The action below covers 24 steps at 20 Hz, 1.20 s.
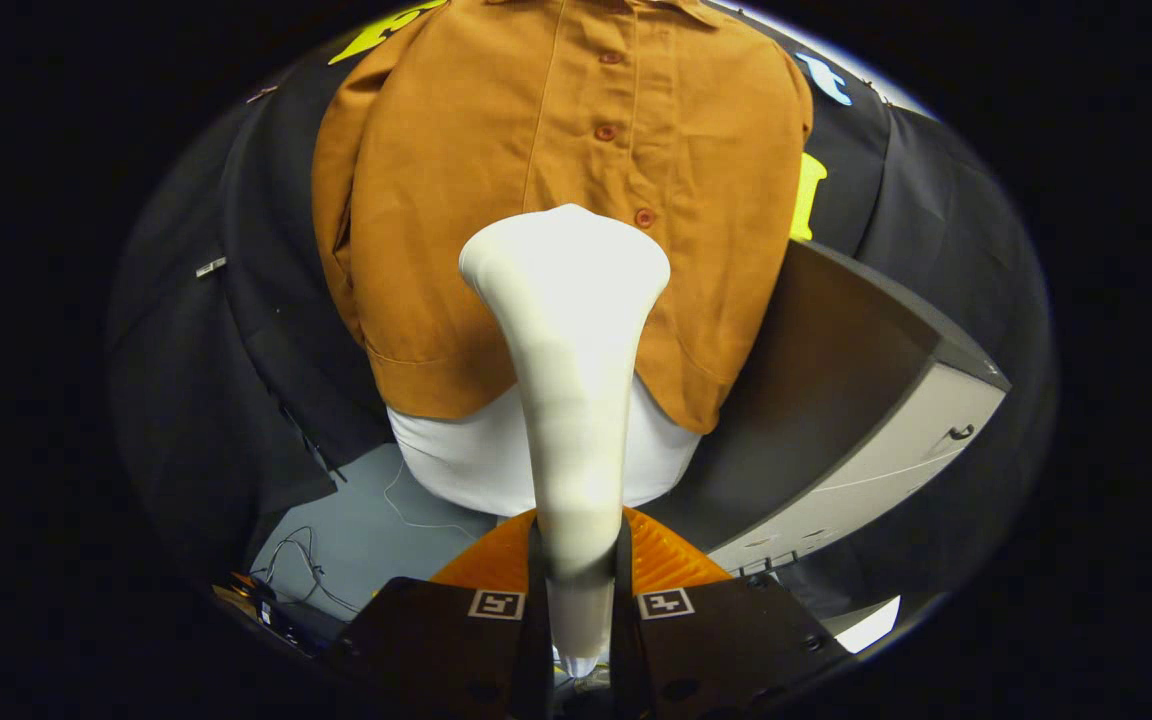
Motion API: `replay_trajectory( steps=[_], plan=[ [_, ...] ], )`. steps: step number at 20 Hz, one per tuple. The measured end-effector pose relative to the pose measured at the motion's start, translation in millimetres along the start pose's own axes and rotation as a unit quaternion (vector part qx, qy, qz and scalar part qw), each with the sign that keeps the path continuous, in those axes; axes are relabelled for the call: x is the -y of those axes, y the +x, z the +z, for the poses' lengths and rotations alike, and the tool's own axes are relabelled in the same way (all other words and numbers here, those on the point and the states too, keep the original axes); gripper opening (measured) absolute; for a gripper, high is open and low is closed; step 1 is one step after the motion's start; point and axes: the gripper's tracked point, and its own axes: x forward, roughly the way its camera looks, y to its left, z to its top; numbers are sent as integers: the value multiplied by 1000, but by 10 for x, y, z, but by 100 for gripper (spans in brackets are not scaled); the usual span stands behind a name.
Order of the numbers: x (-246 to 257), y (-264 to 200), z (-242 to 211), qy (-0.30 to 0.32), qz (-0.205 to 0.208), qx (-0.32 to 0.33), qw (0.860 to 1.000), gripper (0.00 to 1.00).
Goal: Iron the clothes twice with a garment steamer, once on the left side and once on the right side.
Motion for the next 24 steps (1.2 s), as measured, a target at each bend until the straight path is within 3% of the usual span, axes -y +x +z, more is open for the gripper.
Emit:
replay_trajectory(
  steps=[9, 24],
  plan=[
    [349, -839, 806, 30, -3, 97, 995, 26],
    [842, -2203, 1921, 52, 6, 199, 979, 26]
  ],
)
